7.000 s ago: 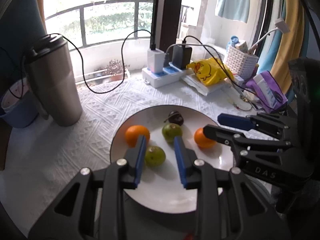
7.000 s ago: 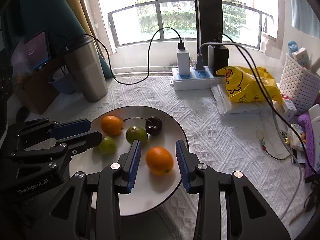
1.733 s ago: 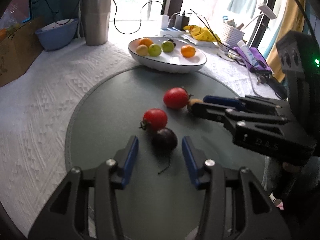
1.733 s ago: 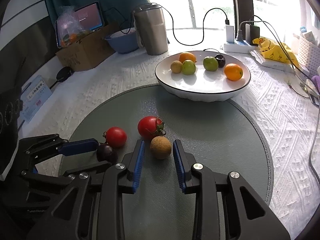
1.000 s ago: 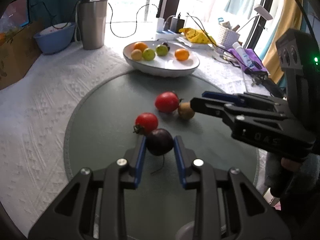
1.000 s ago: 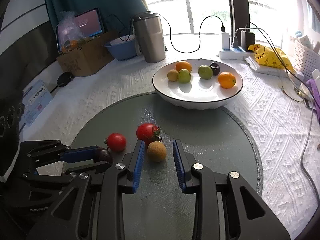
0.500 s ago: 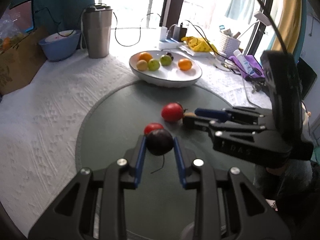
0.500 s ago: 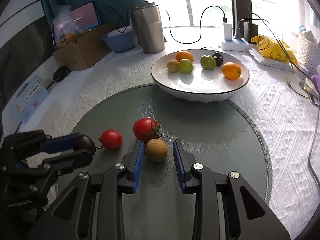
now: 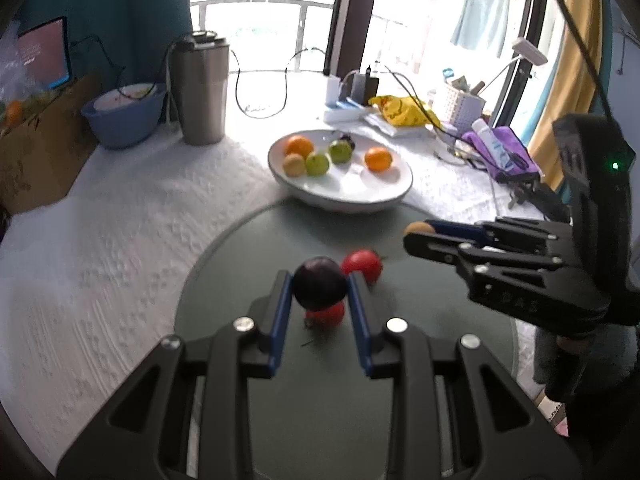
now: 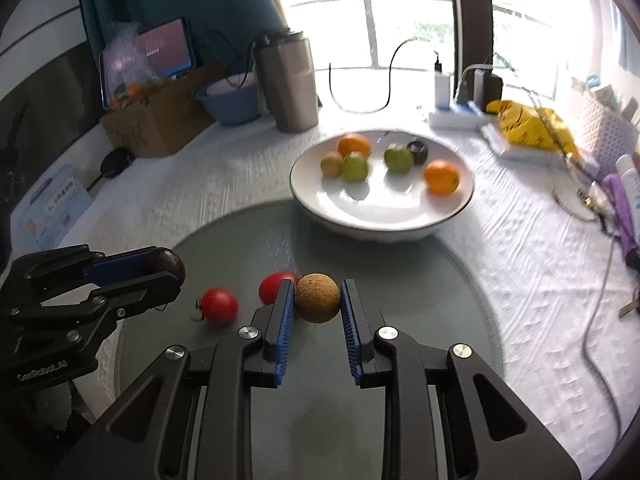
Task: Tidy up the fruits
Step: 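Lift the plum with left gripper while right gripper carries kiwi toward the plate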
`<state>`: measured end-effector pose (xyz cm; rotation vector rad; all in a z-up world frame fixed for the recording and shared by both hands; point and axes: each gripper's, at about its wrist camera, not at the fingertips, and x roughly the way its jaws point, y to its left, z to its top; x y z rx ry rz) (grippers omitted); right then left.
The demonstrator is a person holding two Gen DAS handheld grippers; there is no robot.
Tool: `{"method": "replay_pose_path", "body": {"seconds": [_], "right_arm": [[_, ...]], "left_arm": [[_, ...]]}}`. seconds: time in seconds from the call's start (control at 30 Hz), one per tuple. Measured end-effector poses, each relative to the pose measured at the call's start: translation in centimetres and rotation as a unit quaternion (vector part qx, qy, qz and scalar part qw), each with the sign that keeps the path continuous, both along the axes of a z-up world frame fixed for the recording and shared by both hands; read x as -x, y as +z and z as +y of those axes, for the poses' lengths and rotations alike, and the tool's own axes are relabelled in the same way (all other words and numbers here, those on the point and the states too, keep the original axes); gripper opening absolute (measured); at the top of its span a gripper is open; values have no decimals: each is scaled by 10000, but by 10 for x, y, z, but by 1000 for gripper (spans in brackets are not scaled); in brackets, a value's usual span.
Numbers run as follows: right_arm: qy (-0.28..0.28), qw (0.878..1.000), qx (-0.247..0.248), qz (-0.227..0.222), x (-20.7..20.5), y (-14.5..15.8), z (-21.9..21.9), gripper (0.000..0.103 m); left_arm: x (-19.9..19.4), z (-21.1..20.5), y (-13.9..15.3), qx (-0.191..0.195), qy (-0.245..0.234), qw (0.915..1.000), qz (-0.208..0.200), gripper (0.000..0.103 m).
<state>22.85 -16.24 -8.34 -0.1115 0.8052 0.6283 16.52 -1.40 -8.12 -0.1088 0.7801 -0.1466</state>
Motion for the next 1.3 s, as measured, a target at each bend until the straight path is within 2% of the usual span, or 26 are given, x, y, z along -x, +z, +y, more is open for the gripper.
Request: {"method": "replay_pose_path", "body": {"seconds": [0.3,0.77,1.03,1.3], "right_arm": [[-176,9996,-34,-227,-16,22,-8,25],[-270,9989,-72,-387,-58,40,-12,25],[-271,9992,-24,-283,-87,34,-12,25],[-219,9997,51,-85,-119,18,-4,25]], "left_arm": [[-24,-2,15,-98,-118,9998,-124,29],[-78,-2,32,-166,-210,9993,-280,29],[-109,-4,26,-143,-225,9994,-240,29],[-143,-4,6,-96,-271,9996,-26,29]]}}
